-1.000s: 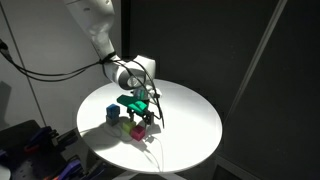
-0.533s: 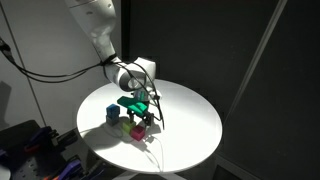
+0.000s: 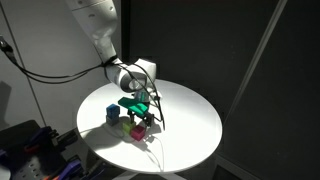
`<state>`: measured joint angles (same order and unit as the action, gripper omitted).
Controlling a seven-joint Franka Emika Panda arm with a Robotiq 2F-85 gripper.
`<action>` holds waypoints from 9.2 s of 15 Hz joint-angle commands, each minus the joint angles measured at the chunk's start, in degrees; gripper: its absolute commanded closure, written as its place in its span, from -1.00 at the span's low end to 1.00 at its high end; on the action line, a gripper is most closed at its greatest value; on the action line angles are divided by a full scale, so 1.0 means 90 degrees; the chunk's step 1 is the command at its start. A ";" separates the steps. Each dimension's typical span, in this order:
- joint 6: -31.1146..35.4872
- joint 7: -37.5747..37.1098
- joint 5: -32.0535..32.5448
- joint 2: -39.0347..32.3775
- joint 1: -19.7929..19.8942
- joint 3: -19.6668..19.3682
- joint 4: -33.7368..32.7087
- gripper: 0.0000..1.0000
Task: Put the pink block on top the yellow block
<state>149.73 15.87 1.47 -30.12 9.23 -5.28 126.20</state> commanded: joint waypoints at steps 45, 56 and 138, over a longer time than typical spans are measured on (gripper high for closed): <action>0.0047 -0.0096 0.0070 -0.0630 0.0174 0.0089 -0.0528 -1.00; -0.0007 -0.0125 0.0065 -0.0692 0.0172 0.0079 -0.0561 -0.47; -0.1613 -0.1461 0.0443 0.1469 -0.0764 0.0235 0.0270 0.41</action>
<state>136.12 4.46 5.08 -15.94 2.75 -3.20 130.30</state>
